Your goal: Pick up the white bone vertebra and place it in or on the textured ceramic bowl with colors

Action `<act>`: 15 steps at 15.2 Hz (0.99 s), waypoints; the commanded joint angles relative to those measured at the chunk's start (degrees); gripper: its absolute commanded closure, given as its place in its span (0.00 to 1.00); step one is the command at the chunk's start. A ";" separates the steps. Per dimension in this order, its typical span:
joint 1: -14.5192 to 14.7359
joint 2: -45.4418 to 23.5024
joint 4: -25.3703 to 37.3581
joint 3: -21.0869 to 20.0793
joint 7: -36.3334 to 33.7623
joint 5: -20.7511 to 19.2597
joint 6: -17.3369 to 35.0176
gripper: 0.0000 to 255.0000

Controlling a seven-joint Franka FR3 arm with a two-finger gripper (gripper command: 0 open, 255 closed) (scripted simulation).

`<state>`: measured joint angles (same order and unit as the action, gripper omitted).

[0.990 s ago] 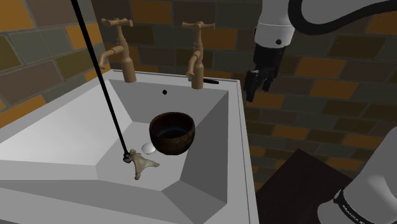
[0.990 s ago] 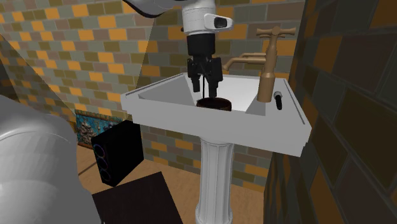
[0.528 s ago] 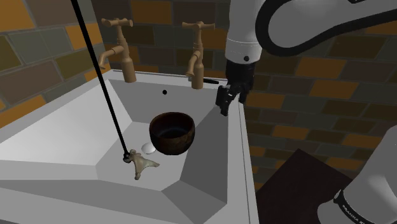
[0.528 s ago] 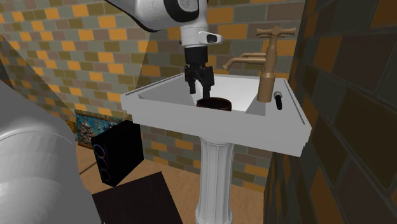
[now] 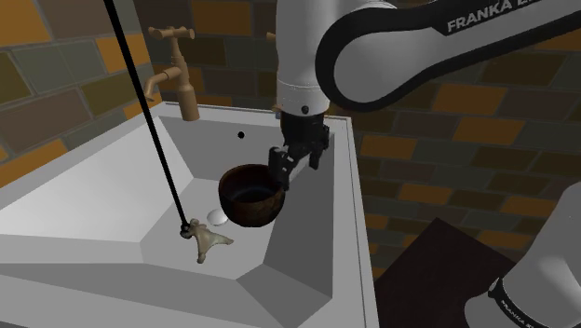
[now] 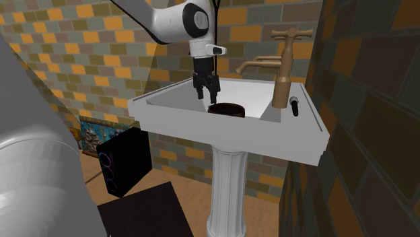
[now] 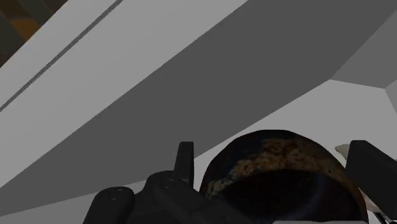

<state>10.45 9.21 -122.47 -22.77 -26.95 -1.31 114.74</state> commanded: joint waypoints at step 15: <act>11.86 -33.87 31.25 -5.34 -16.48 -16.10 -1.26 0.00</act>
<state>20.97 -22.19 -93.76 -28.16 -42.45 -16.25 113.85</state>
